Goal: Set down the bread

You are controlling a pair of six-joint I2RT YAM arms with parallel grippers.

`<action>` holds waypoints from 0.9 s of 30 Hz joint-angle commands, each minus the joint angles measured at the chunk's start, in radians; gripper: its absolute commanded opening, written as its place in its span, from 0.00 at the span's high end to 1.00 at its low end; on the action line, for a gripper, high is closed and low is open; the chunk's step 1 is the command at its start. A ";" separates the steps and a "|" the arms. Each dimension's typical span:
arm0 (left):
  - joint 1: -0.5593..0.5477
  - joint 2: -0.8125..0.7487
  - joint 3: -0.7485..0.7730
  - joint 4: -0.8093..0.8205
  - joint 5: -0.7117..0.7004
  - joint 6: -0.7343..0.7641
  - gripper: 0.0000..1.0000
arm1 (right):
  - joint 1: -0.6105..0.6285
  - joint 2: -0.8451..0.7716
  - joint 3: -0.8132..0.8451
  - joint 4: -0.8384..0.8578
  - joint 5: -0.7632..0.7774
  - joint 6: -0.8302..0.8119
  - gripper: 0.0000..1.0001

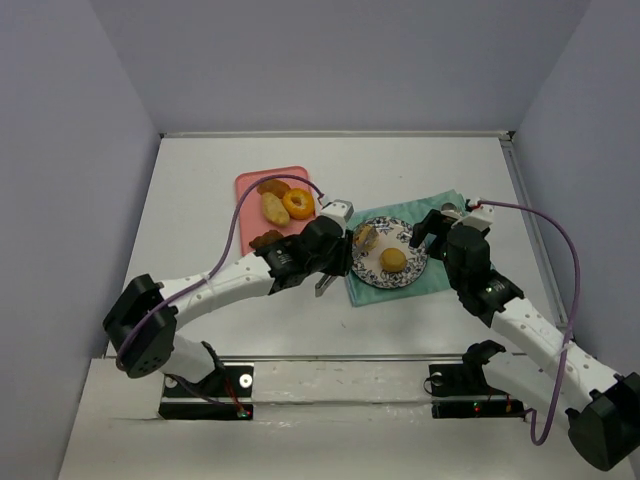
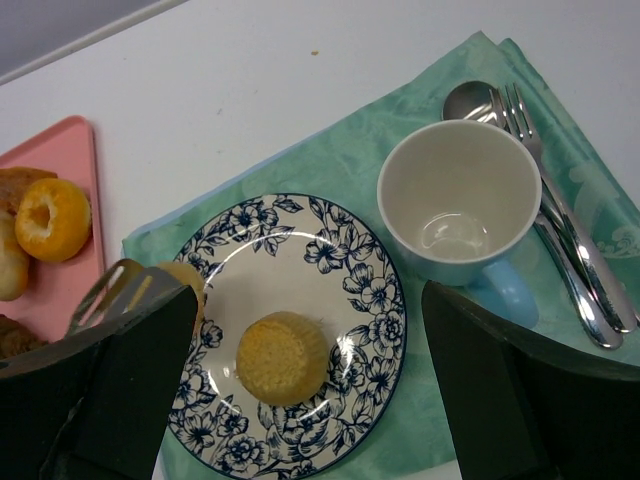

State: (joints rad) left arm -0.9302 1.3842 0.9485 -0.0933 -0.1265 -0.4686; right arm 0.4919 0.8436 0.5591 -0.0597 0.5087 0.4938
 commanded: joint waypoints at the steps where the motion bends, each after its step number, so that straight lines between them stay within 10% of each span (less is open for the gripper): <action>1: -0.018 0.062 0.081 0.067 0.054 0.048 0.53 | 0.005 -0.024 0.009 0.034 0.022 0.005 0.00; 10: -0.030 0.131 0.137 0.061 0.051 0.056 0.34 | 0.005 -0.032 0.004 0.032 0.028 -0.004 0.00; 27: 0.028 0.073 0.231 0.044 -0.170 0.102 0.36 | 0.005 -0.043 0.004 0.032 0.044 0.003 0.00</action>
State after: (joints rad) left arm -0.9424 1.5005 1.0817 -0.0917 -0.2111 -0.4038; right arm 0.4919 0.8288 0.5591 -0.0597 0.5175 0.4934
